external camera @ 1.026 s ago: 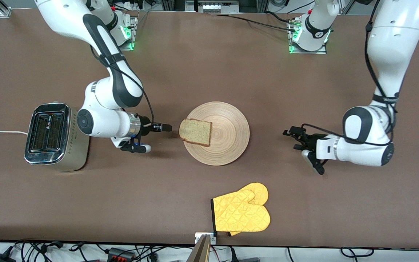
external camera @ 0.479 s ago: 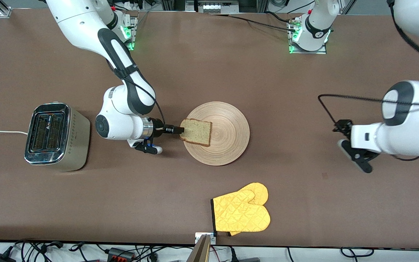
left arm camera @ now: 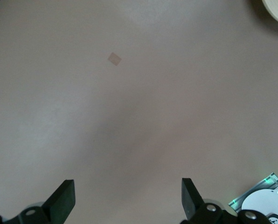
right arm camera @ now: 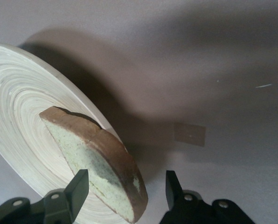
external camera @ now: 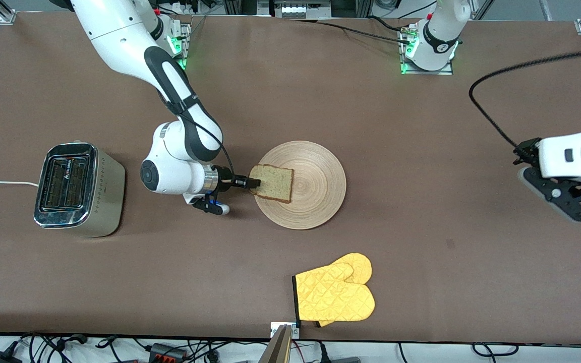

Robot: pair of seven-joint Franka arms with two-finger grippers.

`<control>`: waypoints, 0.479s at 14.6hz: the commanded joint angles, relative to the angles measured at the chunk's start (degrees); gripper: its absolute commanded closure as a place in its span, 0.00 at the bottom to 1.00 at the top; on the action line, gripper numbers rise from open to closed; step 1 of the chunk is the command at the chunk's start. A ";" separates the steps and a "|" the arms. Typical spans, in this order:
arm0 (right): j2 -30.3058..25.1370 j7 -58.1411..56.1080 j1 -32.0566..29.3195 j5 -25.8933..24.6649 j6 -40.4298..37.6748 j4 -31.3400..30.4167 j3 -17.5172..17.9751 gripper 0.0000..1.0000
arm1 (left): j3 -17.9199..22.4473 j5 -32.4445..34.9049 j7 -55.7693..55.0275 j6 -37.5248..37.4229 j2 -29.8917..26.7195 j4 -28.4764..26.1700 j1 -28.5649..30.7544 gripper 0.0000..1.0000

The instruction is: Move plate and put bread in toaster

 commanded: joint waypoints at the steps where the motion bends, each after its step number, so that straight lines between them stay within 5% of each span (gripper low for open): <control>1: 0.89 -0.60 0.22 1.91 0.36 1.10 0.28 0.28 | 0.12 -1.44 -4.86 1.44 -8.58 -9.06 0.14 0.00; 7: 1.33 -1.30 0.13 1.82 0.18 1.19 0.37 0.38 | 1.09 -8.75 -30.08 10.76 -21.34 -26.29 0.31 0.00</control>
